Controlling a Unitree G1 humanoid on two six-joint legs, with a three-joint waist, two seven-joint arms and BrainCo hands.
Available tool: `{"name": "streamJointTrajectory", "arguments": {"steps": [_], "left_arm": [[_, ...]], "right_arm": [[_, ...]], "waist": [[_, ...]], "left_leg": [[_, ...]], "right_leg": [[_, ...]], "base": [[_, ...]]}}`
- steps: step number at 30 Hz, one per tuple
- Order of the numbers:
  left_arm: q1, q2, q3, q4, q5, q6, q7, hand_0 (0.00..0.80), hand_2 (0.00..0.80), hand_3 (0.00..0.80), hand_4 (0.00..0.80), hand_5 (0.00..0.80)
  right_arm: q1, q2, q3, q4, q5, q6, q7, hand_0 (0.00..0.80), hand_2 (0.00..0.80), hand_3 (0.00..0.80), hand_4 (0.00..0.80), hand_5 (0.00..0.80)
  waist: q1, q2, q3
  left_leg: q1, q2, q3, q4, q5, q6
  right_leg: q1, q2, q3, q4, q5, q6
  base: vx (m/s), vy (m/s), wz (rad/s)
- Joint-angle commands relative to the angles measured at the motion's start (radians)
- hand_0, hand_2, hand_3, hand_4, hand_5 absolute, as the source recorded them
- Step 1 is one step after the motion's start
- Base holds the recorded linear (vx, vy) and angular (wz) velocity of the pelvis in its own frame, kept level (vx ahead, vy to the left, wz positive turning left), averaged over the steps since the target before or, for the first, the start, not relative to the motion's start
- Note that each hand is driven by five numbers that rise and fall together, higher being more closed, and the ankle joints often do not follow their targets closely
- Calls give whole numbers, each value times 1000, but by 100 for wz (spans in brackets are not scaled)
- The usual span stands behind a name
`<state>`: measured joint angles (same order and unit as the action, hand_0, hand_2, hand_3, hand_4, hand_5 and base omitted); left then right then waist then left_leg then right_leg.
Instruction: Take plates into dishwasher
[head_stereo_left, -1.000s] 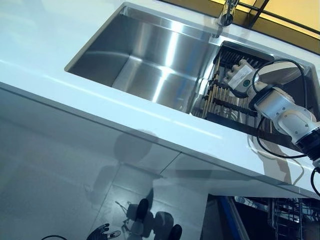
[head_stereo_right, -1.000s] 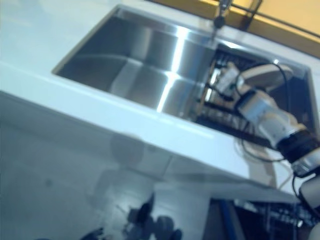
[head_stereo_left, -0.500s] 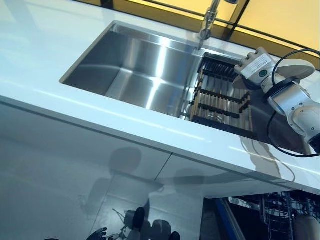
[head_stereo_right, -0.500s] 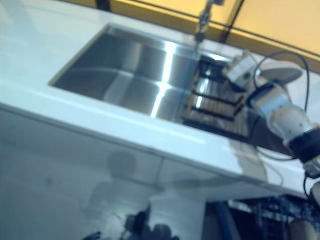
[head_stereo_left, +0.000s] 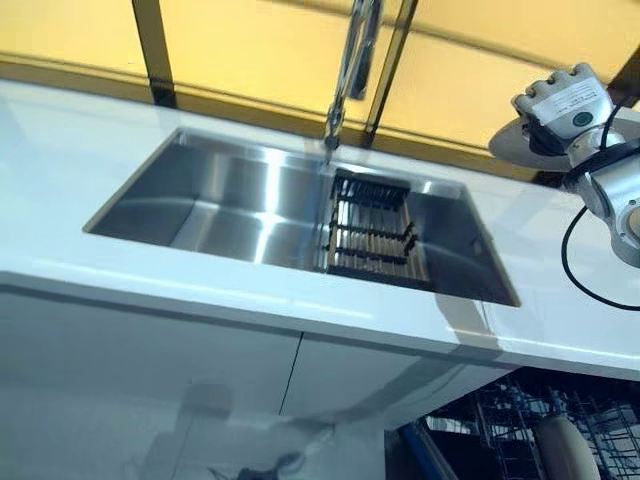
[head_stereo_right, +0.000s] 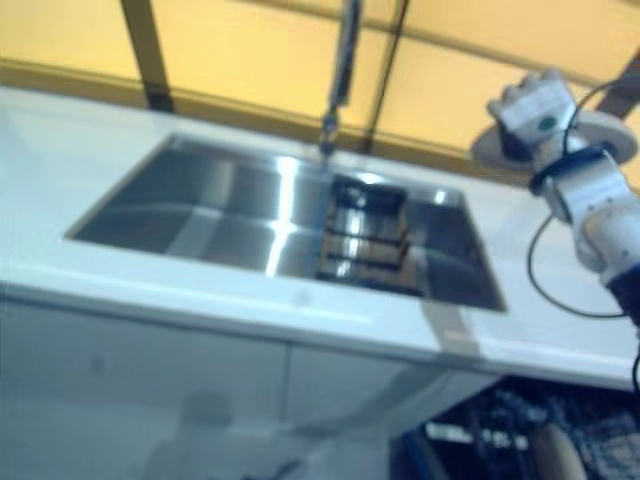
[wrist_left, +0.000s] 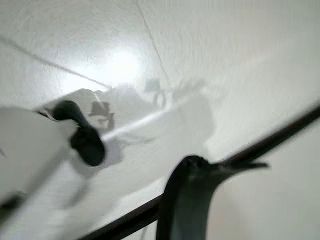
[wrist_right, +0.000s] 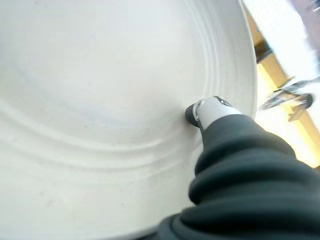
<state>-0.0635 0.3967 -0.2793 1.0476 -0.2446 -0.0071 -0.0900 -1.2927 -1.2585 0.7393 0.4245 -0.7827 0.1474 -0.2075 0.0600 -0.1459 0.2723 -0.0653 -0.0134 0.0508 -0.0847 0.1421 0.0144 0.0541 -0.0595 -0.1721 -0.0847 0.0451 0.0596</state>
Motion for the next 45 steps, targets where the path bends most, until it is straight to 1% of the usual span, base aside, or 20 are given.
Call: {"name": "streamJointTrajectory", "arguments": {"steps": [1,2,3,5,12,15,16,20,21,22,23,24,28,30,33,35,36,38,43,45], "left_arm": [[31,-6,-31,53,69,-16,-26,0,0,0,0,0],[34,-8,-31,59,79,-19,-32,0,0,0,0,0],[34,-7,-31,59,79,-20,-32,0,0,0,0,0],[42,-7,-33,65,97,-28,-42,0,0,0,0,0],[47,-10,-37,68,117,-32,-58,0,0,0,0,0],[55,-16,-38,72,135,-36,-67,0,0,0,0,0],[57,-17,-36,75,142,-38,-73,0,0,0,0,0],[57,-17,-34,77,150,-40,-76,0,0,0,0,0],[57,-18,-30,78,155,-40,-78,0,0,0,0,0],[56,-16,-30,77,157,-41,-79,0,0,0,0,0],[54,-15,-27,78,158,-40,-80,0,0,0,0,0],[50,-12,-29,81,162,-41,-83,0,0,0,0,0],[46,-10,-36,83,195,-32,-88,0,0,0,0,0],[45,-10,-40,84,211,-19,-86,0,0,0,0,0],[39,-2,-60,106,286,54,-103,0,0,0,0,0],[32,-2,-62,114,300,84,-108,0,0,0,0,0],[22,-3,-64,130,332,117,-118,0,0,0,0,0],[15,-1,-71,143,371,145,-139,0,0,0,0,0],[4,0,-76,151,400,156,-161,0,0,0,0,0],[-3,6,-83,144,403,157,-168,0,0,0,0,0]], "right_arm": [[-11,-103,-54,89,194,80,-51,800,800,800,800,800],[7,-112,-73,118,246,86,-56,800,800,800,800,800],[10,-112,-75,118,246,86,-56,800,800,800,800,800],[47,-138,-116,185,358,90,-63,800,800,800,800,800],[131,-182,-192,241,434,77,-47,800,800,800,800,800],[272,-208,-332,270,522,80,-39,800,800,800,800,800],[327,-219,-392,284,580,74,-40,800,800,800,800,800],[426,-218,-499,285,637,83,-45,800,800,800,800,800],[501,-216,-578,287,667,76,-43,800,800,800,800,800],[523,-216,-601,286,681,79,-44,800,800,800,800,800],[600,-211,-682,284,715,72,-41,800,800,800,800,800],[666,-205,-750,278,723,71,-38,800,800,800,800,800],[831,-182,-903,252,731,67,-47,800,800,800,800,800],[857,-180,-927,244,729,71,-46,800,800,800,800,800],[912,-186,-975,235,733,72,-23,800,800,800,800,800],[920,-182,-979,230,728,69,-13,800,800,800,800,800],[928,-174,-975,220,731,72,12,800,800,800,800,800],[928,-164,-963,204,731,82,44,800,800,800,800,800],[932,-134,-945,199,746,75,137,800,800,800,800,800],[938,-99,-936,183,820,81,189,800,800,800,800,800]], "waist": [[-7,1,-92],[-11,3,-102],[-10,3,-102],[-22,11,-123],[-50,21,-147],[-79,28,-163],[-92,31,-168],[-108,34,-171],[-121,37,-174],[-122,37,-174],[-137,41,-174],[-141,40,-174],[-162,43,-170],[-166,44,-170],[-179,47,-170],[-186,48,-170],[-194,49,-173],[-203,51,-176],[-223,59,-177],[-233,65,-173]], "left_leg": [[101,-16,3,-2,-176,27],[108,-16,8,-2,-179,28],[109,-16,9,-2,-179,28],[122,-14,22,-2,-183,27],[137,-9,51,1,-191,26],[149,-4,77,4,-199,25],[153,-1,86,5,-202,25],[160,2,97,5,-205,25],[164,5,107,6,-207,25],[165,6,109,6,-208,25],[168,9,119,7,-209,26],[170,11,125,7,-210,26],[175,17,145,9,-212,27],[175,18,149,10,-213,27],[174,21,162,13,-213,26],[176,22,167,12,-215,26],[179,22,172,11,-215,26],[181,23,177,11,-216,26],[185,26,190,15,-221,26],[184,27,200,18,-222,25]], "right_leg": [[-37,1,14,27,27,86],[-33,1,19,26,27,86],[-33,1,20,26,27,86],[-27,1,31,21,33,90],[-27,2,52,25,34,92],[-30,4,72,32,32,92],[-31,5,81,35,31,92],[-32,7,93,37,31,92],[-35,8,100,41,30,93],[-36,8,102,42,30,93],[-39,10,109,46,30,93],[-42,10,113,48,31,93],[-50,12,127,52,32,93],[-53,13,130,53,32,93],[-61,15,139,55,31,92],[-62,16,143,56,31,92],[-64,17,147,56,31,91],[-67,19,154,56,31,91],[-78,21,168,60,33,91],[-86,22,173,57,40,91]], "base": [[12,22,-5],[8,18,-5],[7,12,-9],[2,3,-12],[7,2,-16],[29,-5,-18],[17,-11,-24],[5,-10,-18],[2,-17,-31],[-8,-26,-28],[-15,-28,-11],[-19,-35,-13],[-19,-37,-21],[-15,-21,-19],[-15,-27,-9],[5,-20,-10],[15,-31,-21],[20,-37,-22],[14,-41,-17],[-7,-82,-11]]}}
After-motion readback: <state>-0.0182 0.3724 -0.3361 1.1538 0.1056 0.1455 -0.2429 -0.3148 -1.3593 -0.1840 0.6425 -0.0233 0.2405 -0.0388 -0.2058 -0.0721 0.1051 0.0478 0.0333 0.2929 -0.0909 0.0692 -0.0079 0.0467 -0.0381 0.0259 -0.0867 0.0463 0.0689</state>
